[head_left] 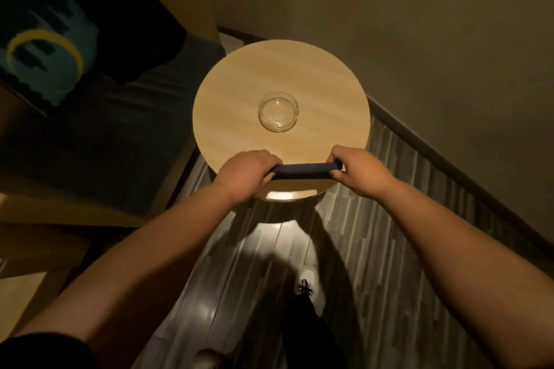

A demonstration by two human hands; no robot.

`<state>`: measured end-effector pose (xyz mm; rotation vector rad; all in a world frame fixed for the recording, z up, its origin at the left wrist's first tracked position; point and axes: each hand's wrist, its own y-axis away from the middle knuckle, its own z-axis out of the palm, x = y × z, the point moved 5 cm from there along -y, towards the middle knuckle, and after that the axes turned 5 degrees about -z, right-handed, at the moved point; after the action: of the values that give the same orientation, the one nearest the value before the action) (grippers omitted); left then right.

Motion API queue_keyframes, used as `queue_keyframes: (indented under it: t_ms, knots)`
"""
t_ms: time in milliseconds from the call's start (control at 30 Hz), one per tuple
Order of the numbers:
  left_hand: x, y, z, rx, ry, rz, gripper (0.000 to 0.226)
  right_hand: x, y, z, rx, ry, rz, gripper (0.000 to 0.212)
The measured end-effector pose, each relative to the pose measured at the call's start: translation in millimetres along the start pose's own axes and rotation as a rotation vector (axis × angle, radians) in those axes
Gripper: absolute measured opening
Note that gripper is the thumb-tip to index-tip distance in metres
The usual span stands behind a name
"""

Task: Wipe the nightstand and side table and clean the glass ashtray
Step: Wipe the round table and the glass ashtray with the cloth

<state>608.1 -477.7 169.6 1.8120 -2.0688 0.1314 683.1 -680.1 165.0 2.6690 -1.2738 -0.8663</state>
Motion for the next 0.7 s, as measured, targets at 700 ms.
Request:
queue_keyframes:
  t_ms: [700]
  knots:
    - [-50,-74,95,0.121,0.046,0.179,0.026,8,-92,95,0.054,0.461,-0.448,0.042]
